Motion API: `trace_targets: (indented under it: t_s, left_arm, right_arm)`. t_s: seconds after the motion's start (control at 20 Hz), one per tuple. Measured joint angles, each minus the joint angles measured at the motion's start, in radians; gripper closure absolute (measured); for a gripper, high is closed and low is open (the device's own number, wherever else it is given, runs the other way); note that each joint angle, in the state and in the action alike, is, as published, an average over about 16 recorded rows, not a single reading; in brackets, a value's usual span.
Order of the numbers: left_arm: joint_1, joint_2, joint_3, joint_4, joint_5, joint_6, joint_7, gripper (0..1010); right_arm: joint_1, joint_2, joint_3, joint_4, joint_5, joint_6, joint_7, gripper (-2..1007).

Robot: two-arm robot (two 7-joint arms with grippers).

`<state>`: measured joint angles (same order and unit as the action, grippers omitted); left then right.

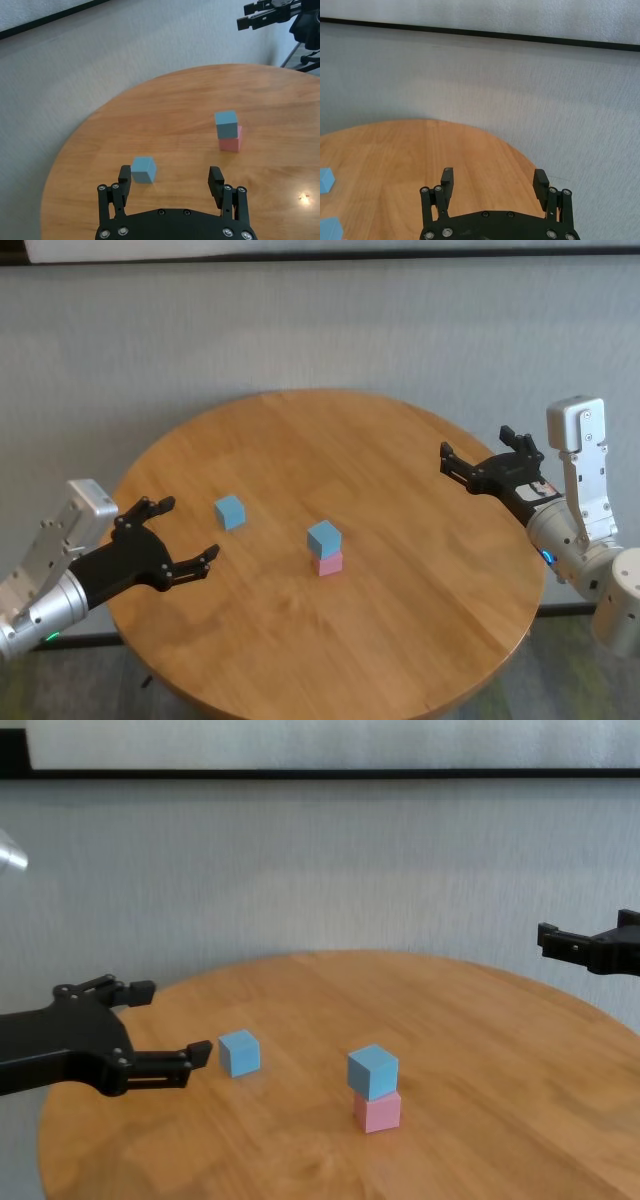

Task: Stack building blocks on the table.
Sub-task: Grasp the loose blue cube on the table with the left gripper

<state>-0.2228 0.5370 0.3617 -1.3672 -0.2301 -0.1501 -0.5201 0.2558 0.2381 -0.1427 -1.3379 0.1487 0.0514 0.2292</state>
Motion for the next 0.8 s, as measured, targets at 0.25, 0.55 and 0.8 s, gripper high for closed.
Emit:
trace_targets:
  t_s: [0.25, 0.55, 0.8]
  left_arm:
    - [-0.008, -0.007, -0.017, 0.041, -0.002, -0.024, -0.013, 8]
    - [-0.040, -0.025, -0.036, 0.132, -0.033, -0.065, -0.061, 8]
    - [-0.090, -0.047, -0.036, 0.238, -0.071, -0.105, -0.125, 8]
  right_arm:
    - [0.003, -0.002, -0.002, 0.004, 0.000, -0.003, 0.001, 1]
    - [0.005, -0.004, -0.003, 0.008, -0.001, -0.006, 0.002, 1]
    - [0.006, -0.005, -0.004, 0.010, -0.001, -0.008, 0.002, 1]
